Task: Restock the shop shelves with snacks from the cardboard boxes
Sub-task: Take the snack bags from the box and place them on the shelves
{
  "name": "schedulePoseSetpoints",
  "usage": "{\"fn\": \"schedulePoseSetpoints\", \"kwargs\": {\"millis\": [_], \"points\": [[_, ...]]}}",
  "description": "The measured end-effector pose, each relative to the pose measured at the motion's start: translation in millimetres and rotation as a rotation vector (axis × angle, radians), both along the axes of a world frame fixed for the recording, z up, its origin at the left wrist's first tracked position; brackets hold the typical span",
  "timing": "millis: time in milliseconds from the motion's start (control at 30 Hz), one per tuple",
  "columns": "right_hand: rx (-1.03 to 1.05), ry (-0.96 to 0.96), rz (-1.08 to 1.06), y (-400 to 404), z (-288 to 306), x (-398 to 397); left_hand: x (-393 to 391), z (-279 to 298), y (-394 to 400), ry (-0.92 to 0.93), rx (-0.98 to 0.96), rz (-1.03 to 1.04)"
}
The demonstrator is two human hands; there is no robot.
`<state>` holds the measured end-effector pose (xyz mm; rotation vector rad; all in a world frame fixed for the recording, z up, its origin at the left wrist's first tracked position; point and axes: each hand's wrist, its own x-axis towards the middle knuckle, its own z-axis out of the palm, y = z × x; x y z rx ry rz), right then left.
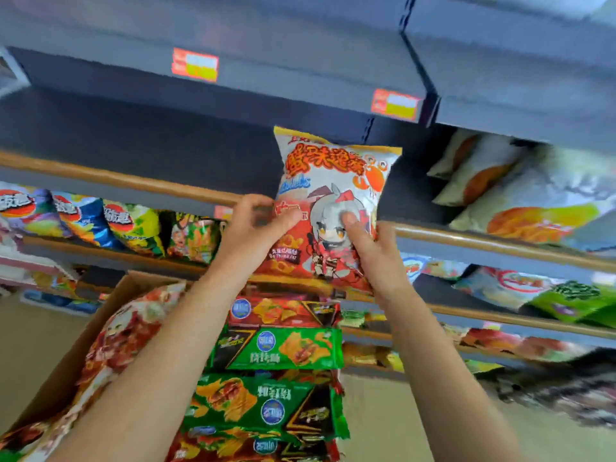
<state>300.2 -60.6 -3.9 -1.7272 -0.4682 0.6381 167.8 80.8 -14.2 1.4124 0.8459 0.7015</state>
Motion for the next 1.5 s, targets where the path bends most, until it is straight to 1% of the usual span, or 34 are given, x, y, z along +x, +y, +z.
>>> {"fn": "schedulePoseSetpoints", "kwargs": {"millis": [100, 200, 333, 467, 600, 767, 900, 1067, 1267, 1400, 1500], "points": [[0.040, -0.075, -0.108, -10, 10, 54, 62, 19, -5, 0.009, 0.111, -0.052], [0.071, -0.121, -0.173, -10, 20, 104, 117, 27, -2, 0.029, 0.165, -0.167], [0.079, -0.175, -0.146, 6, 21, 165, 175, 19, 16, 0.073, 0.183, -0.258], [0.054, -0.183, -0.078, 27, 10, 207, 217, 4, 32, 0.128, 0.243, -0.258], [0.076, -0.177, -0.108, 43, -5, 240, 248, -5, 35, 0.140, 0.280, -0.250], [0.130, -0.175, -0.119, 59, -5, 264, 275, -7, 41, 0.166, 0.294, -0.200], [0.168, -0.087, -0.171, 67, -7, 269, 295, -14, 39, 0.137, 0.235, -0.203], [0.095, -0.169, -0.236, 65, -16, 276, 316, -22, 34, 0.060, 0.220, -0.188], [0.086, -0.176, -0.296, 62, -21, 285, 332, -25, 32, 0.022, 0.236, -0.213], [0.100, -0.149, -0.230, 75, -24, 285, 331, -26, 40, -0.029, 0.229, -0.181], [0.103, -0.150, -0.198, 81, -25, 289, 338, -25, 42, -0.004, 0.290, -0.198]]}}
